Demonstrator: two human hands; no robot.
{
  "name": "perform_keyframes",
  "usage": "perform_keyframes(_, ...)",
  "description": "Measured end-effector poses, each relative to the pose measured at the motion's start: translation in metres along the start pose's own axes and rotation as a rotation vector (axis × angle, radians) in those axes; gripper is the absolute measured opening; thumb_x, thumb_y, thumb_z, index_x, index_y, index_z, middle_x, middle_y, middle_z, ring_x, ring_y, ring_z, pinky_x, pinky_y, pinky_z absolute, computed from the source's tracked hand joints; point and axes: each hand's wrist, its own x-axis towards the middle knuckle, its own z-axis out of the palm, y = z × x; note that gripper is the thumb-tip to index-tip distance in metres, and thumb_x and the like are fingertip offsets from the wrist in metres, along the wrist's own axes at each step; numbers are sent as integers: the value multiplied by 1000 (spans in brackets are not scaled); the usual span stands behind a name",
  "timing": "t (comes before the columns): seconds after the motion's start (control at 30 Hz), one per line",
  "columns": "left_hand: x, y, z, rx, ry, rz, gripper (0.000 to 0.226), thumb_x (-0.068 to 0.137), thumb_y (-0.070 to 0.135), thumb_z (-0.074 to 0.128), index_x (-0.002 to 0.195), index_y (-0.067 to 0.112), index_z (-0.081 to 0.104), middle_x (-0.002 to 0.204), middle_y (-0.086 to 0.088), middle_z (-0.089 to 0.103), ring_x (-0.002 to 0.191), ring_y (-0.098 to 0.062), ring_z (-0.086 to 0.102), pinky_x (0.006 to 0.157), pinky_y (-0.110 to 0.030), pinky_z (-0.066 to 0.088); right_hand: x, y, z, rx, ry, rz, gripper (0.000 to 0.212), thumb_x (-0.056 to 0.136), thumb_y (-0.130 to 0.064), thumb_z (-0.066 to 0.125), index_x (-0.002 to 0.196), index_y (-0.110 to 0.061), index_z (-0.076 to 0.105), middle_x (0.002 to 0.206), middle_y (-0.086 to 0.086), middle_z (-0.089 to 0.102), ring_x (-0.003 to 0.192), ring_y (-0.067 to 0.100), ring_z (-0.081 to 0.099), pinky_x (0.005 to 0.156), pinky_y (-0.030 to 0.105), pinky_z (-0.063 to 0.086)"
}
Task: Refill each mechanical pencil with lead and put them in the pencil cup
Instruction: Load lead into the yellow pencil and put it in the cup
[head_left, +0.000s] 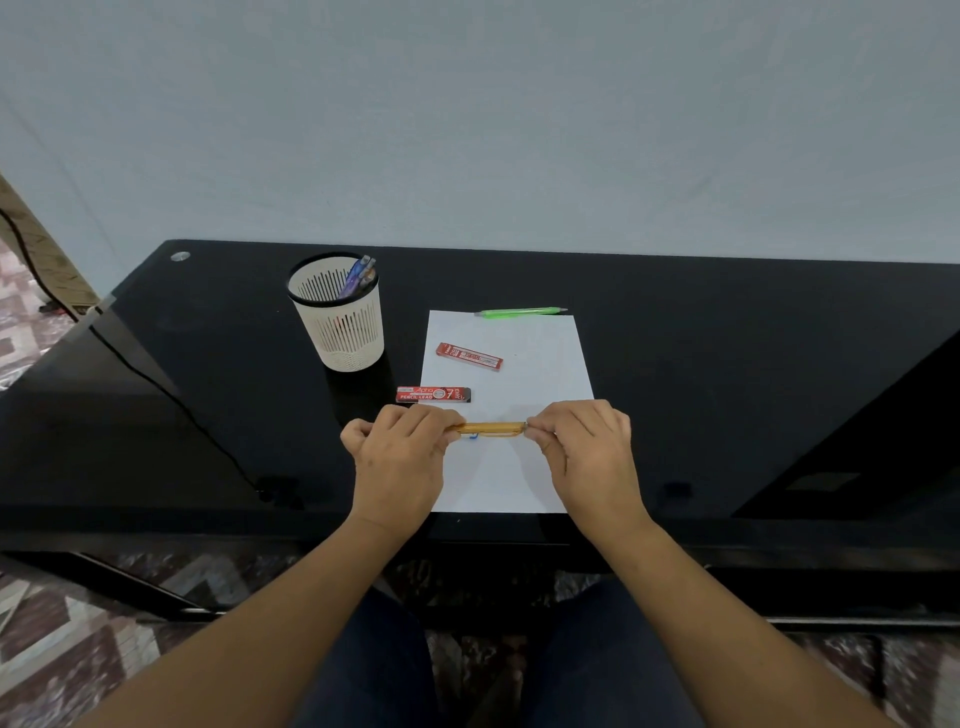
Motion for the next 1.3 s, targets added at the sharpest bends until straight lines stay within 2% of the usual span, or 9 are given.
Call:
perform_keyframes(0.1,-1,1,1,41,1,-32,14,93,30,55,94,28,69,94,13,66,86,-12,56,81,-32,16,-1,9,-4,-70,-98,-8,20,88,-36,60,99,-22,69,97,-9,65,93,13,54,83,27,33)
perform_keyframes(0.17,-1,1,1,58,8,-53,14,92,29,56,94,28,69,94,13,66,87,-12,55,82,-32,16,-1,16,-7,-121,-193,26,28,84,-37,66,109,-23,66,105,-8,64,100,13,51,87,28,31)
perform_keyframes(0.33,-1,2,1,75,1,-65,15,92,30,53,95,28,68,94,13,65,87,-13,55,81,-32,16,2,28,-13,-216,-333,36,27,84,-35,67,109,-25,66,105,-8,64,100,17,53,84,31,32)
perform_keyframes(0.47,0,3,0,65,-23,-74,18,93,32,50,96,27,67,95,12,65,87,-14,55,82,-31,15,15,22,-14,-242,-529,85,30,93,-32,54,122,-27,60,117,-8,59,108,17,50,91,33,33)
perform_keyframes(0.57,0,3,0,61,-24,-77,9,93,28,59,96,27,68,95,11,65,87,-15,56,81,-31,15,22,19,-10,-214,-654,125,33,99,-32,43,130,-28,52,121,-7,56,110,14,47,91,30,34)
perform_keyframes(0.7,0,3,-1,57,-41,-84,9,88,25,67,96,26,68,95,10,66,88,-15,57,81,-31,16,25,15,-7,-172,-709,178,28,99,-27,43,122,-22,59,110,-2,57,101,17,51,87,31,43)
perform_keyframes(1.0,1,4,-1,48,-43,-90,9,88,27,65,96,26,69,96,10,67,89,-15,57,82,-30,15,24,9,-11,-111,-714,376,19,94,-12,45,103,-15,62,100,-2,61,88,18,56,76,34,52)
perform_keyframes(1.2,0,3,0,42,-43,-84,9,87,26,67,96,25,68,95,10,67,88,-15,57,82,-30,14,28,11,-13,-158,-749,408,27,95,-11,48,119,-18,58,106,2,61,94,20,56,78,33,51)
perform_keyframes(1.3,0,3,0,40,-41,-76,8,89,27,66,96,25,68,95,9,67,88,-15,56,82,-30,15,28,11,-11,-271,-802,343,29,94,-5,46,120,-13,57,106,5,56,90,19,52,69,27,46)
